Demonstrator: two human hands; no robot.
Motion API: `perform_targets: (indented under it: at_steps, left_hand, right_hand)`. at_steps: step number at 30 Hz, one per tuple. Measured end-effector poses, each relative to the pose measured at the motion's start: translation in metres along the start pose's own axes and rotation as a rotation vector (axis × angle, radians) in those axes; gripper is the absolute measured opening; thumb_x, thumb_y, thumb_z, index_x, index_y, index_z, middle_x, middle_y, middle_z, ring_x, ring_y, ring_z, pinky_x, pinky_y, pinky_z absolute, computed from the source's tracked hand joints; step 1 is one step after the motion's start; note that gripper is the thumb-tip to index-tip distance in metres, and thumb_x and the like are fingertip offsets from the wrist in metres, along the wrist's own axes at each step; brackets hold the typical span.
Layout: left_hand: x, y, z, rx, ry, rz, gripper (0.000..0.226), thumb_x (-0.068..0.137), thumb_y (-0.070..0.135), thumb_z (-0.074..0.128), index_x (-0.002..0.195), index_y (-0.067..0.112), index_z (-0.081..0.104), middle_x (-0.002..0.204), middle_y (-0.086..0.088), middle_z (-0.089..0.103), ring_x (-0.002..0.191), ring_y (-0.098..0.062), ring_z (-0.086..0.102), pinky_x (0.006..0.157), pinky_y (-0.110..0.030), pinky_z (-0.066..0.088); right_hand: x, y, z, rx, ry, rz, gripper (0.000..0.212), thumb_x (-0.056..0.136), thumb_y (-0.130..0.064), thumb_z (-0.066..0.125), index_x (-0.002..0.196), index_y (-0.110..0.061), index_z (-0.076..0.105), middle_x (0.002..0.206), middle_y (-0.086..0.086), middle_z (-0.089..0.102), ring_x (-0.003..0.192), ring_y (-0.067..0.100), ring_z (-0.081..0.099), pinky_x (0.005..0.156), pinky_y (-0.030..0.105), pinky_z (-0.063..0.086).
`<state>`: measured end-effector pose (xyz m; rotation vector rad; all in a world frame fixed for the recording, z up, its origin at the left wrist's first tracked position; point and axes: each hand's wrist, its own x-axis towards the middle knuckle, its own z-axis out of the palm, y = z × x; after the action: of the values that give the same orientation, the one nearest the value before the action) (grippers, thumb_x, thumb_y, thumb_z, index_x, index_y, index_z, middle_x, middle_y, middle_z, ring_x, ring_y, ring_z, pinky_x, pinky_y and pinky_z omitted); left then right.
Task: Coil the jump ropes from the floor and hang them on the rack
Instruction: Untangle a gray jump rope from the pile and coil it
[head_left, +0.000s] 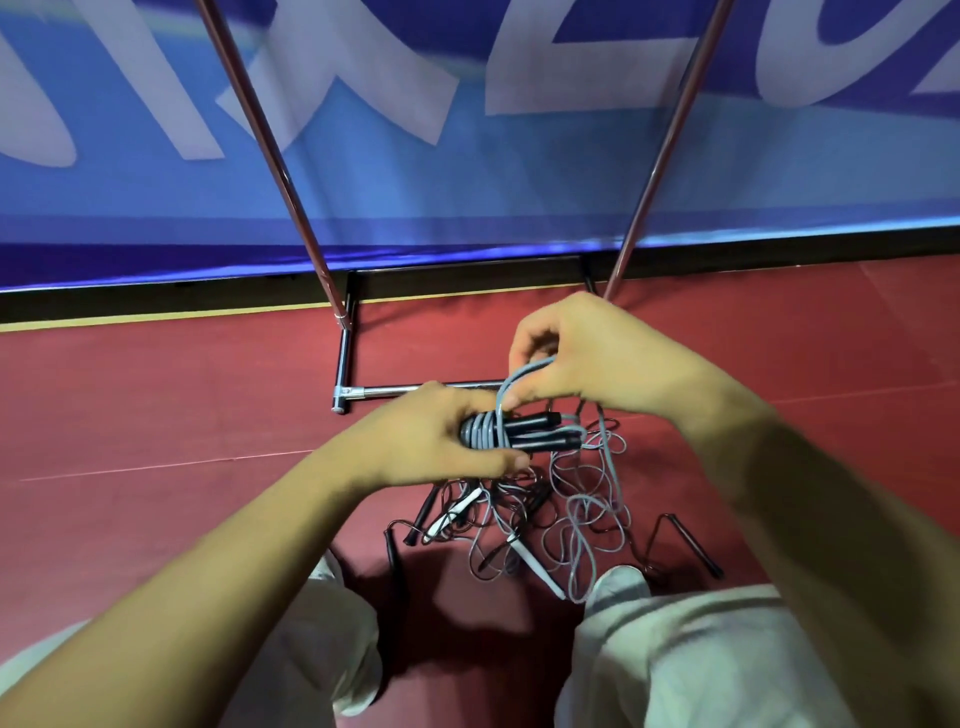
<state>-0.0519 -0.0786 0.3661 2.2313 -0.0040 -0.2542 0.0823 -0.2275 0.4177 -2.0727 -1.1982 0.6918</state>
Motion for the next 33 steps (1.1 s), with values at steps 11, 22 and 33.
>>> perform_targets:
  at_steps: [11, 22, 33]
  left_hand:
    - [-0.004, 0.0, -0.011, -0.731, 0.128, 0.13, 0.012, 0.086, 0.035, 0.063, 0.094, 0.026, 0.06, 0.068, -0.018, 0.06, 0.048, -0.026, 0.051, 0.049, -0.027, 0.04]
    - [0.007, -0.007, -0.027, -1.009, 0.485, 0.039, 0.03, 0.096, 0.034, 0.045, 0.118, 0.016, 0.054, 0.074, -0.018, 0.058, 0.045, -0.024, 0.048, 0.05, -0.03, 0.035]
    - [0.008, -0.009, -0.034, -0.718, 0.628, -0.254, 0.023, 0.096, 0.019, 0.062, 0.116, 0.009, 0.056, 0.086, -0.02, 0.069, 0.048, -0.024, 0.057, 0.037, -0.02, 0.038]
  right_hand:
    - [0.003, 0.017, -0.015, 0.233, -0.073, 0.077, 0.009, 0.091, -0.02, 0.067, 0.084, -0.019, 0.074, 0.072, 0.012, 0.07, 0.066, 0.02, 0.062, 0.07, 0.04, 0.05]
    - [0.004, 0.015, -0.013, 0.091, 0.023, 0.137, 0.017, 0.096, -0.026, 0.06, 0.092, -0.016, 0.074, 0.055, -0.005, 0.055, 0.045, 0.009, 0.046, 0.046, 0.018, 0.037]
    - [0.004, -0.001, -0.003, -0.145, 0.005, 0.012, 0.011, 0.088, -0.027, 0.069, 0.094, -0.022, 0.077, 0.074, -0.007, 0.069, 0.068, 0.01, 0.058, 0.066, 0.023, 0.044]
